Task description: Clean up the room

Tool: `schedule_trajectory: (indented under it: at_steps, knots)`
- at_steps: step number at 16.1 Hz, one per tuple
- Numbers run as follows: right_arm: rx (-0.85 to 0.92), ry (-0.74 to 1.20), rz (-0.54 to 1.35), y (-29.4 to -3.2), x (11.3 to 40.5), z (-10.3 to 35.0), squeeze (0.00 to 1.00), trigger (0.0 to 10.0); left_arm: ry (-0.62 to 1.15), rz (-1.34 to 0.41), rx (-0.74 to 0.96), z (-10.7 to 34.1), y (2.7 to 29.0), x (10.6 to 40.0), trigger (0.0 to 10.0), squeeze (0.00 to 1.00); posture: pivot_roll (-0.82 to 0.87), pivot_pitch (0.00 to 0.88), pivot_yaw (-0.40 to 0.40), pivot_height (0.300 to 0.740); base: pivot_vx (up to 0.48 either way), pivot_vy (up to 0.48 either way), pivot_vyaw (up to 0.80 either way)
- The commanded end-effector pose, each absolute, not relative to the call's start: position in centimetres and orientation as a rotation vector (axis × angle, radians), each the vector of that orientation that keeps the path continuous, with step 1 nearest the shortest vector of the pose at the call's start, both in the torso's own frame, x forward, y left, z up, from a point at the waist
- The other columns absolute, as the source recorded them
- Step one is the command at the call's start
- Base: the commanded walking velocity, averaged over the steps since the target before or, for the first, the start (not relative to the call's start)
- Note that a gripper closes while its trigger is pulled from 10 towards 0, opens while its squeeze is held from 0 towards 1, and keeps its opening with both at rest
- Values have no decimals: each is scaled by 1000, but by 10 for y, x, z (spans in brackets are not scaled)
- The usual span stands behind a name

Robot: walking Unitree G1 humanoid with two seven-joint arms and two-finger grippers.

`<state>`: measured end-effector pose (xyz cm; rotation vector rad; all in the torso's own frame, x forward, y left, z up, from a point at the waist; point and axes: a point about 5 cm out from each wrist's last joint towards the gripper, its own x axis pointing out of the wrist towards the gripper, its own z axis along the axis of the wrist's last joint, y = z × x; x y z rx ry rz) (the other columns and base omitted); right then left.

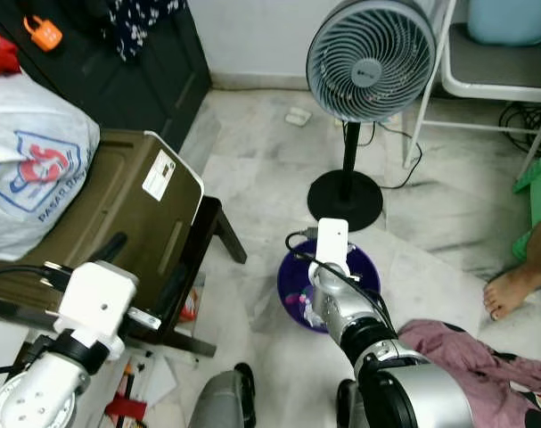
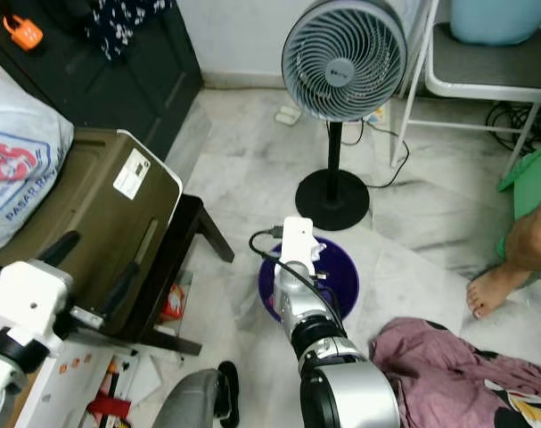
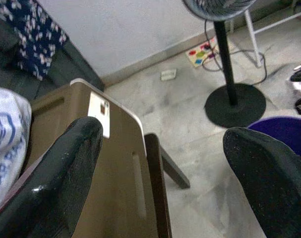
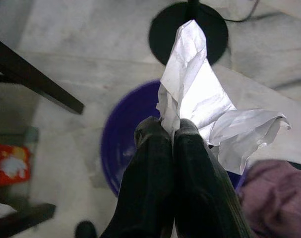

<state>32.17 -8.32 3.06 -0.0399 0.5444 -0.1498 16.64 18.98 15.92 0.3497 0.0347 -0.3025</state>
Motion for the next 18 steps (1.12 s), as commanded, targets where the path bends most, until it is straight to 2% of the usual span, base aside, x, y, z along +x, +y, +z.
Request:
schedule_trajectory:
  at_steps: [1,5,11,15,18]
  knots:
    - [-59,538,-131,-71,321,32,0,10000,44,-305,393,162,194,164,10000,0,272,275,157,740,0,0,0]
    - [-43,432,-135,-76,336,50,0,10000,77,-303,344,158,190,163,10000,0,262,277,158,740,0,0,0]
    - [-25,412,-130,-71,343,60,0,10000,94,-297,342,157,190,163,10000,0,271,273,162,740,0,0,0]
    - [-18,474,-173,-80,338,49,0,10000,103,-299,340,155,189,163,10000,0,272,271,162,740,0,0,0]
    - [28,576,-66,-64,321,30,0,10000,112,-296,339,152,190,163,10000,0,253,267,165,740,0,0,0]
